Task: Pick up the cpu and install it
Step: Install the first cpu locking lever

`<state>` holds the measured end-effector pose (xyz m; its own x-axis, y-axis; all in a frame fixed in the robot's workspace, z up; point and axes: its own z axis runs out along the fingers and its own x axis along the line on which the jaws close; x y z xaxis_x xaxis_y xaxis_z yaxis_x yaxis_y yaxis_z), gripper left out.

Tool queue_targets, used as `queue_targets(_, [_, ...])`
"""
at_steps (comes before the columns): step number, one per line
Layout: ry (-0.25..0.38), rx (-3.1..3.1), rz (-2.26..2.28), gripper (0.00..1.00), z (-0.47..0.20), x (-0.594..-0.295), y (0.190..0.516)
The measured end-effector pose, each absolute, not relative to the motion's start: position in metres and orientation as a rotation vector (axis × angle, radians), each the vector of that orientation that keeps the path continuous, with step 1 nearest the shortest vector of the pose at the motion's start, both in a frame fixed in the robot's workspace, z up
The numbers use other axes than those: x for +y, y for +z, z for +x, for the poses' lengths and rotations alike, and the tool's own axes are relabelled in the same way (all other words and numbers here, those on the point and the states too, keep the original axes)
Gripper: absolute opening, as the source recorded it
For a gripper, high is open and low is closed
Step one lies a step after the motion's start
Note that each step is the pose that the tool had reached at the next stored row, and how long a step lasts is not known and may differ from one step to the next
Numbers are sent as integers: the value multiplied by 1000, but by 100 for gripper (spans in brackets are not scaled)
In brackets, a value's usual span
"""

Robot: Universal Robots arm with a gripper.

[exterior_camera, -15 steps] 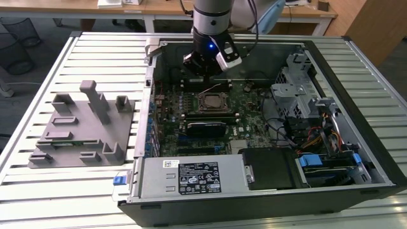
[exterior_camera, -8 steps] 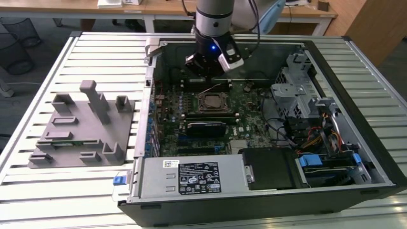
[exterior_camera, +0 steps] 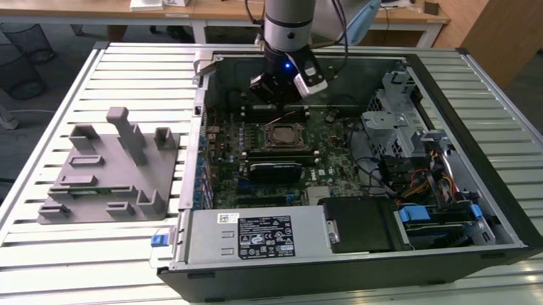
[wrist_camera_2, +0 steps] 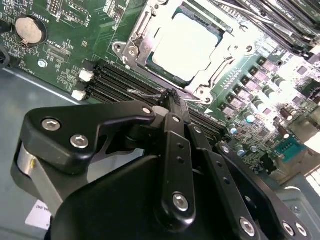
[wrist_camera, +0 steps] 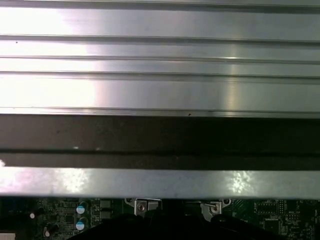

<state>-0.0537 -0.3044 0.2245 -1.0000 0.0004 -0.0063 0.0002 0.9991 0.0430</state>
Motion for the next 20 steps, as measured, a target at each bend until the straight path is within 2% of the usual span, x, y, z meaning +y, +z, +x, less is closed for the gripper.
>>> queue_targets(20, [58,3135,1,11,-40,-301,215])
